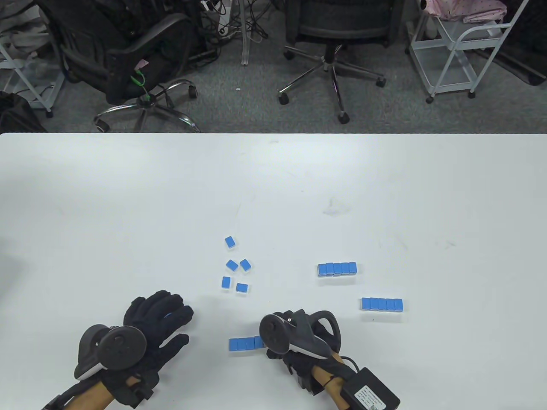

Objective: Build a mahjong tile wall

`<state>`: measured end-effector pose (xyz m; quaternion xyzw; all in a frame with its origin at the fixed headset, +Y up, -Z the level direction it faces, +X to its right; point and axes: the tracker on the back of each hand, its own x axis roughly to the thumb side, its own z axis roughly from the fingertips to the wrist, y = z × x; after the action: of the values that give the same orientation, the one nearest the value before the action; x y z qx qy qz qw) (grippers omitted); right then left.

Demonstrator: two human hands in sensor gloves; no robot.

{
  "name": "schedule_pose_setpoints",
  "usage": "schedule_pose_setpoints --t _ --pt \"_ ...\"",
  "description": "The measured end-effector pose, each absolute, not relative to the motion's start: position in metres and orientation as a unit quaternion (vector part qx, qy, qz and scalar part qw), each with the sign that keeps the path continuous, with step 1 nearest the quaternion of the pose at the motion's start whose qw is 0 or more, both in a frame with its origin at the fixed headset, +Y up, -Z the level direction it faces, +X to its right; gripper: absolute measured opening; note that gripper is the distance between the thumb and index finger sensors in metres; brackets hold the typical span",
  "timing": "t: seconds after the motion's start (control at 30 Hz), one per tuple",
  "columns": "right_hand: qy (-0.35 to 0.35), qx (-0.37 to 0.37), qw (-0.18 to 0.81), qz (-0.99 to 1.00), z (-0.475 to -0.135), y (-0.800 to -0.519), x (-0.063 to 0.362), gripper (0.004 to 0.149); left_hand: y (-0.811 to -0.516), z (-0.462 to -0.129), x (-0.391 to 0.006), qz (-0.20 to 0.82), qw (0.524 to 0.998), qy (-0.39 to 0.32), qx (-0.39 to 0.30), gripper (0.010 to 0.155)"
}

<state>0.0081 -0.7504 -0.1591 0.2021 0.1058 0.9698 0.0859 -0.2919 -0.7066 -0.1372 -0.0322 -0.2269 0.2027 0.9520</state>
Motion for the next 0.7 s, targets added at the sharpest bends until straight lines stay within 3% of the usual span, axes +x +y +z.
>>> schedule_pose_setpoints --t 0.33,0.7 --pt "0.120 0.202 0.093 0.968 -0.1604 -0.7499 0.0122 0.053 -0.7066 -0.1371 -0.2931 0.204 0.953 -0.223 -0.032 0.061" --pt "0.101 0.202 0.063 0.972 -0.1565 -0.7462 0.0116 0.040 -0.7078 -0.1341 -0.2943 0.204 0.953 -0.222 -0.031 0.061"
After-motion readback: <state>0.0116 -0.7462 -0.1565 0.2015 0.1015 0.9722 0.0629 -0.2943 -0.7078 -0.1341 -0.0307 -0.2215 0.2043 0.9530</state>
